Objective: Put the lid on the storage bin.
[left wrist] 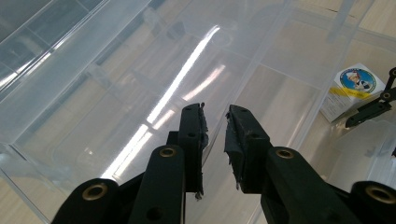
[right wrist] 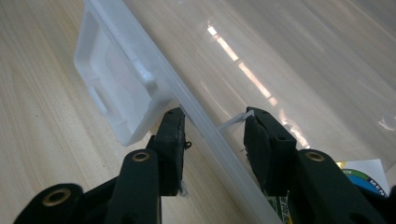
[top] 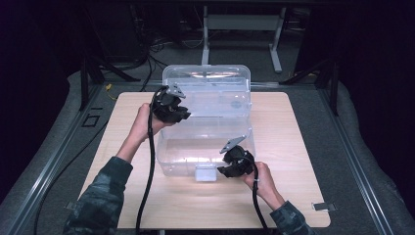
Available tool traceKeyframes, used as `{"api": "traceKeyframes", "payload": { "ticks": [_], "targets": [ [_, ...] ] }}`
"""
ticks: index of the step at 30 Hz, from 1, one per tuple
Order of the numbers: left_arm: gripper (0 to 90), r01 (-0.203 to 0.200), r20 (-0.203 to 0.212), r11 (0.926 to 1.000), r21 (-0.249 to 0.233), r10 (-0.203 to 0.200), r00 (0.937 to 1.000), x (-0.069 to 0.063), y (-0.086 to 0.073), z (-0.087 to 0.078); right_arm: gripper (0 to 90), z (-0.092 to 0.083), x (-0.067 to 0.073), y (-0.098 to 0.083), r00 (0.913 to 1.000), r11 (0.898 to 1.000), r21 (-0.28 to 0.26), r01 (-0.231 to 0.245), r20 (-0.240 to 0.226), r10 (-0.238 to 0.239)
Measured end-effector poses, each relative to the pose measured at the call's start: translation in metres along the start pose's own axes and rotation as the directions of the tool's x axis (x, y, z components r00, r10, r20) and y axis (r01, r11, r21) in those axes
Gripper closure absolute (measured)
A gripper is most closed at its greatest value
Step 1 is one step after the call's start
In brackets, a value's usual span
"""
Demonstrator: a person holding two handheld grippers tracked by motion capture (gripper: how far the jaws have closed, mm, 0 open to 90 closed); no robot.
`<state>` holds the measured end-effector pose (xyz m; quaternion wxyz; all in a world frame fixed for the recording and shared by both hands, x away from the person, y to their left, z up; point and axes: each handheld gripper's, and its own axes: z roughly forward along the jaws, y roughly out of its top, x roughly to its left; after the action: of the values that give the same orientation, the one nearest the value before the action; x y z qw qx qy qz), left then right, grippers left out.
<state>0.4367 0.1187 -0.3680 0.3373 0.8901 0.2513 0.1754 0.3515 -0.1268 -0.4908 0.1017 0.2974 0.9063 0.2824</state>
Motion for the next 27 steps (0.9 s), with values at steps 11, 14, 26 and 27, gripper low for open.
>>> {"api": "traceKeyframes", "payload": {
  "ticks": [11, 14, 26, 27],
  "targets": [
    [76.0, -0.005, 0.008, 1.0000, -0.003, 0.005, 1.0000, -0.007, -0.006, -0.005, 59.2, 0.000, 0.000, 0.000, 1.0000, 1.000, 0.007, 0.005, 0.000, -0.005],
    [76.2, -0.014, 0.007, 0.9999, -0.001, 0.014, 0.9999, -0.009, -0.007, -0.006, 59.2, 0.000, -0.001, 0.000, 1.0000, 1.000, 0.008, 0.006, -0.001, -0.006],
    [76.4, -0.025, 0.006, 0.9997, -0.006, 0.025, 0.9997, -0.016, -0.013, -0.010, 59.2, 0.000, -0.001, 0.000, 1.0000, 1.000, 0.009, 0.007, -0.001, -0.007],
    [76.5, -0.025, 0.005, 0.9997, -0.006, 0.025, 0.9997, -0.017, -0.013, -0.010, 59.2, 0.000, -0.001, 0.000, 1.0000, 1.000, 0.009, 0.006, -0.001, -0.006]
  ]
}}
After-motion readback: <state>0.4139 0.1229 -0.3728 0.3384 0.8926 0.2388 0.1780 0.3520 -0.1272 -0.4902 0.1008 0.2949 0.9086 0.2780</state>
